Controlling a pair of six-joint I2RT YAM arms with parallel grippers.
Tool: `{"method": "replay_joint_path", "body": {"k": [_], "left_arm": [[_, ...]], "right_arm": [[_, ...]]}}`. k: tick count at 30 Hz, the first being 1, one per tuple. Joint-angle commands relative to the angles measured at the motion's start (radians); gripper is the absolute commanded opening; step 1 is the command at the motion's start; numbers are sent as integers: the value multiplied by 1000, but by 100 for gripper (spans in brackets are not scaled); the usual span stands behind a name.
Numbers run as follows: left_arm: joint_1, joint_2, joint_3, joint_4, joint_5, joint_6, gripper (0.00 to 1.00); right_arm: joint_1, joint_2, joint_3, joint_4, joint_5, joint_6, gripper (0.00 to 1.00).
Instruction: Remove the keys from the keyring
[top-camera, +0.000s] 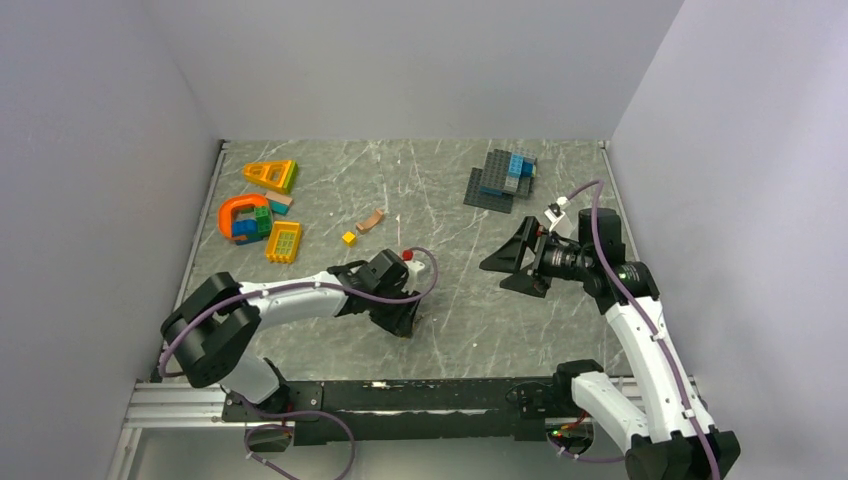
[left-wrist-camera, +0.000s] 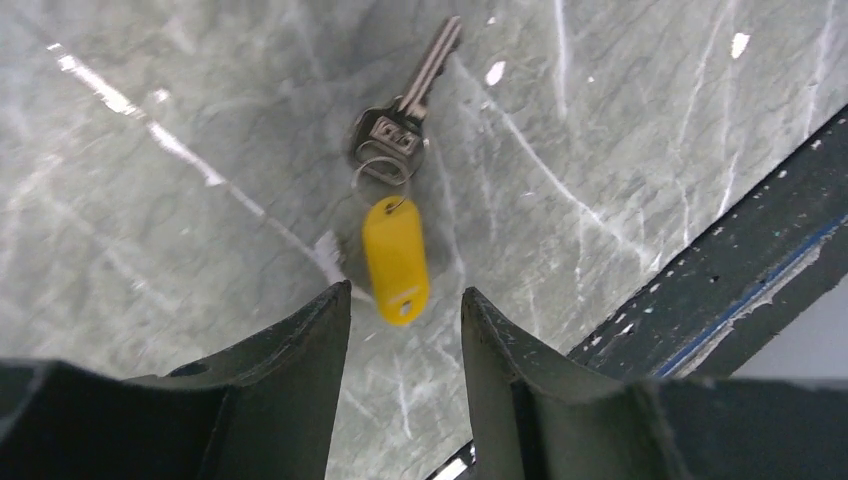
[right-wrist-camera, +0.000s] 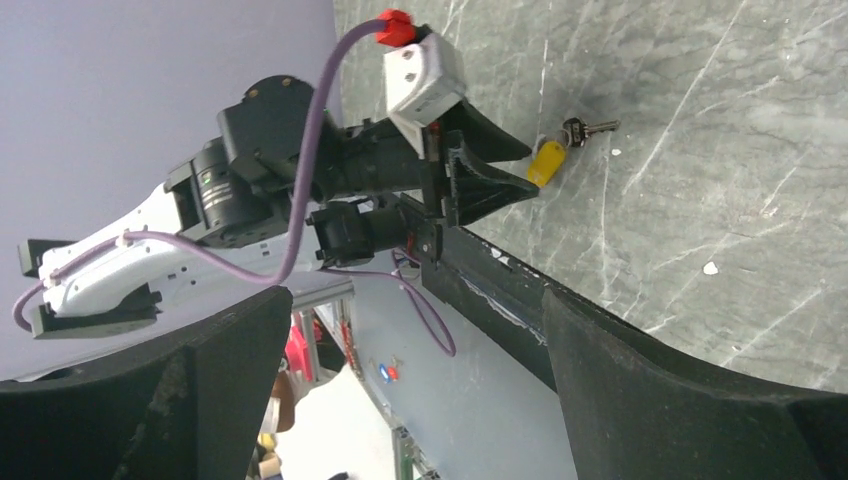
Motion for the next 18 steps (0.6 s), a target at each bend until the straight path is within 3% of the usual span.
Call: {"method": "replay_joint_path", "body": {"k": [1, 18], "left_arm": [[2, 48, -8, 149, 147, -12, 49], [-52, 174, -7, 136, 25, -61, 30]], "right_arm": [[-2, -30, 15, 32, -17, 3, 100], [-2, -21, 32, 27, -14, 15, 100]]}}
